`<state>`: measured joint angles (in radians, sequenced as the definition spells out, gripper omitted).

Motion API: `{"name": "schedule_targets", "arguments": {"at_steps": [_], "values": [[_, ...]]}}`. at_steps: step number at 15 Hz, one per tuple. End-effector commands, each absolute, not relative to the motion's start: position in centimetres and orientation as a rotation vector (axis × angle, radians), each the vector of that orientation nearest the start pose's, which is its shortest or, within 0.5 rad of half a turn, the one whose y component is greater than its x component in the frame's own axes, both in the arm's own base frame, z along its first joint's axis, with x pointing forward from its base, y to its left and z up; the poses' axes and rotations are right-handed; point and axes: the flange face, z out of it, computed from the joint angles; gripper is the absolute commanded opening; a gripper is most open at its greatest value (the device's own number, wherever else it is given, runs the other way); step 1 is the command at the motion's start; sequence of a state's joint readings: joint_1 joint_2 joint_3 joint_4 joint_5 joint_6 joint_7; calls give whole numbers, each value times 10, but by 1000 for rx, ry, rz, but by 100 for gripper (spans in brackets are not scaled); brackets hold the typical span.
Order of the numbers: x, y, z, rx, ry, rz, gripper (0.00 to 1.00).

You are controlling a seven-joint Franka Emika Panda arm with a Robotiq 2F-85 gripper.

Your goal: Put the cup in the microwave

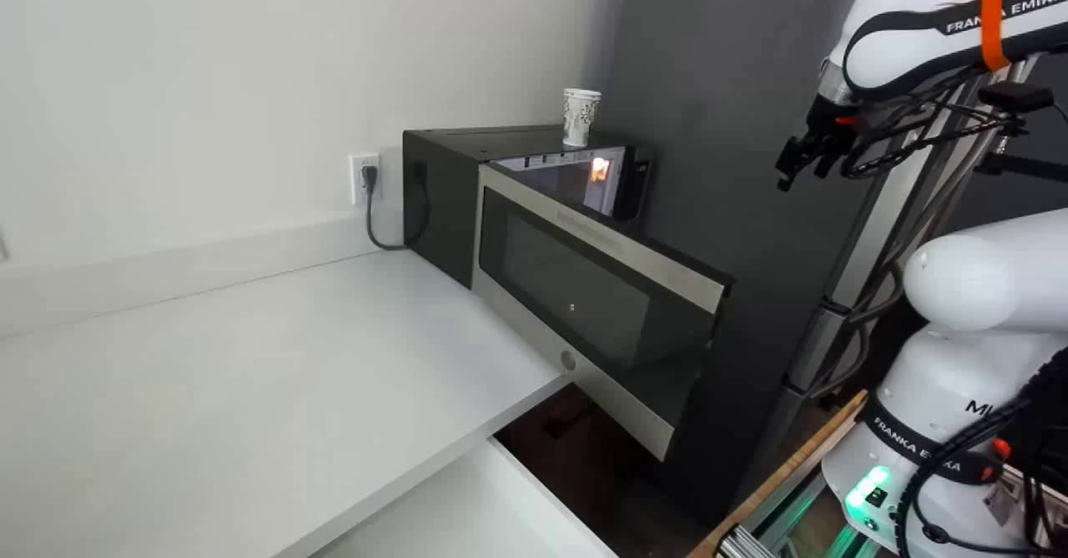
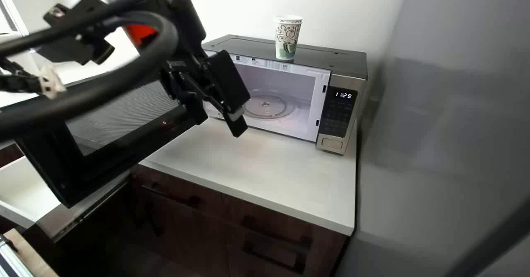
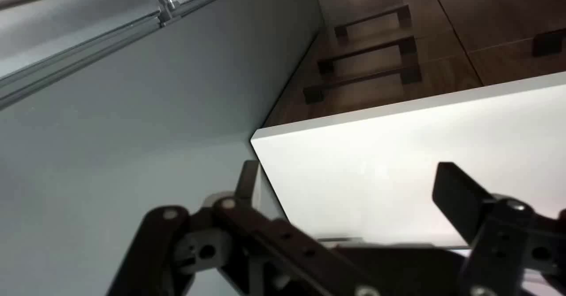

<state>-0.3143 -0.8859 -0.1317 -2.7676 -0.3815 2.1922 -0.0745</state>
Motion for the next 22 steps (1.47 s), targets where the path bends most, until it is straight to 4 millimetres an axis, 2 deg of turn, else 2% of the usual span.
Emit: {"name": "schedule_targets", "arguments": {"at_steps": [1,3,8,11,15,17,22], "values": [[279,-147,476,-3408,276,-398,100],[278,-145,462,-3405,266,-349,100],[279,-146,460,-3405,264,-336,100],[318,-138,472,-3374,441,-285,100],[386,-108,494,-3222,692,-314,100],[418,-98,515,-3140,780,-352,100],[491,-97,583,-2866,994,-537,100]]}}
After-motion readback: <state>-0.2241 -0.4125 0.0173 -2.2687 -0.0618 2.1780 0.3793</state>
